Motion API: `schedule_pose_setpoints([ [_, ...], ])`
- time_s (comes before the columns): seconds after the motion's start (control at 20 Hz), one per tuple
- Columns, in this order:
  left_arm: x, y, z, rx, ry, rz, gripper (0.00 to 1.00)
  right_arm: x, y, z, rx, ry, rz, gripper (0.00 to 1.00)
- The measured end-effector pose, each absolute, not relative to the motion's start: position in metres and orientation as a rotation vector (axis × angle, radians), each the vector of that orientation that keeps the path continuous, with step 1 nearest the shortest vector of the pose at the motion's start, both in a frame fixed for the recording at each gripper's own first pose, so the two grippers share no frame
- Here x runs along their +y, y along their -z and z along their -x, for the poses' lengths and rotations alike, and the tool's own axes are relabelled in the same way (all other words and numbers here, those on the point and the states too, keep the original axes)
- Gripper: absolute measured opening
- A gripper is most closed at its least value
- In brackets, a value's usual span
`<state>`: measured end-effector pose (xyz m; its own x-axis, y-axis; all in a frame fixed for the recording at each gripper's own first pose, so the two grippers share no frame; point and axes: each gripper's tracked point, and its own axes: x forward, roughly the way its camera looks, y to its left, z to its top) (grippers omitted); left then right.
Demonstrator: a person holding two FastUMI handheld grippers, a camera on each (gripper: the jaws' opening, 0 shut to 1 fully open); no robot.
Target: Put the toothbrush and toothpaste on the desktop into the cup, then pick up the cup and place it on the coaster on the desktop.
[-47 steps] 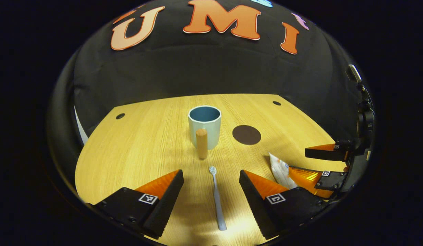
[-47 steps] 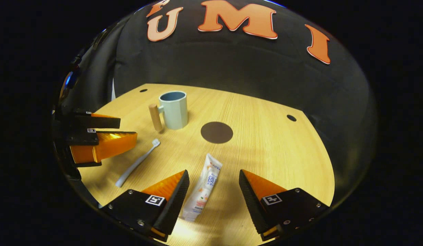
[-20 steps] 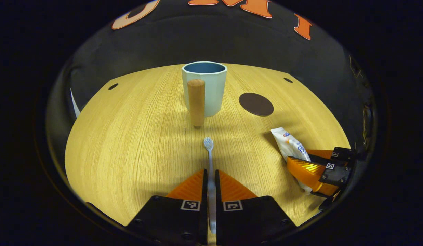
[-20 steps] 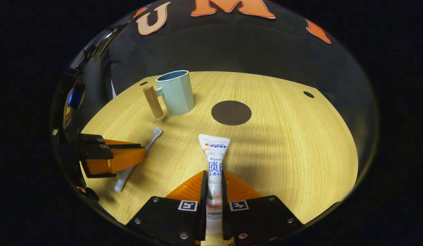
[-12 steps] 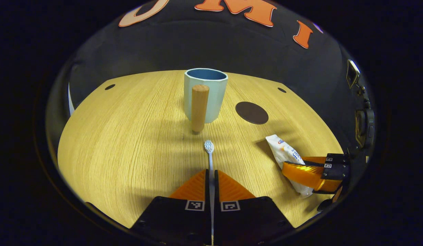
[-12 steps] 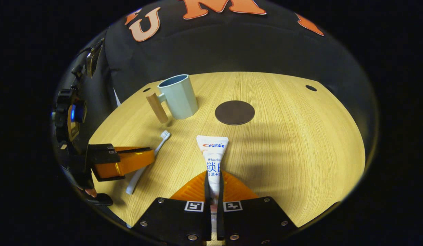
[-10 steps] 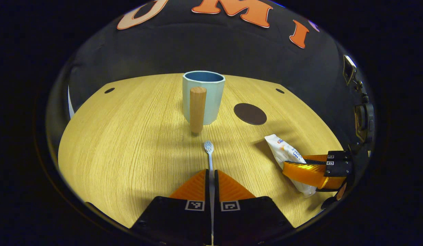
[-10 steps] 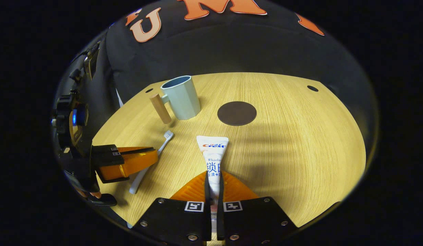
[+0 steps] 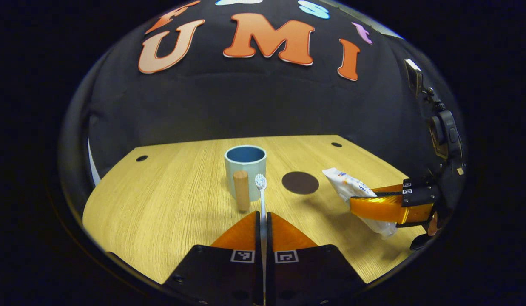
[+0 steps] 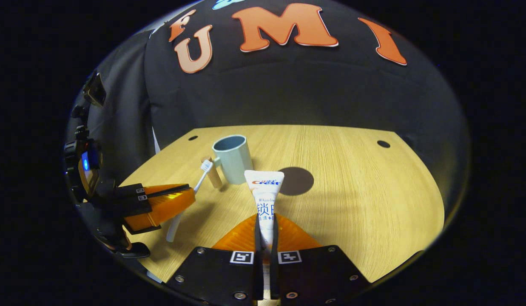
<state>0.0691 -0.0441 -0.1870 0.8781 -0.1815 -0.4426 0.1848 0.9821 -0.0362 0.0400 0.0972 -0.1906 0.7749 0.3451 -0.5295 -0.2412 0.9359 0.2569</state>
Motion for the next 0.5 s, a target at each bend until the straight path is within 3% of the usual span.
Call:
schedule_pose_setpoints([
  [0.5, -0.021, 0.093, -0.124, 0.16, 0.142, 0.024, 0.02, 0.091, 0.116, -0.073, 0.383, -0.315, -0.1, 0.06],
])
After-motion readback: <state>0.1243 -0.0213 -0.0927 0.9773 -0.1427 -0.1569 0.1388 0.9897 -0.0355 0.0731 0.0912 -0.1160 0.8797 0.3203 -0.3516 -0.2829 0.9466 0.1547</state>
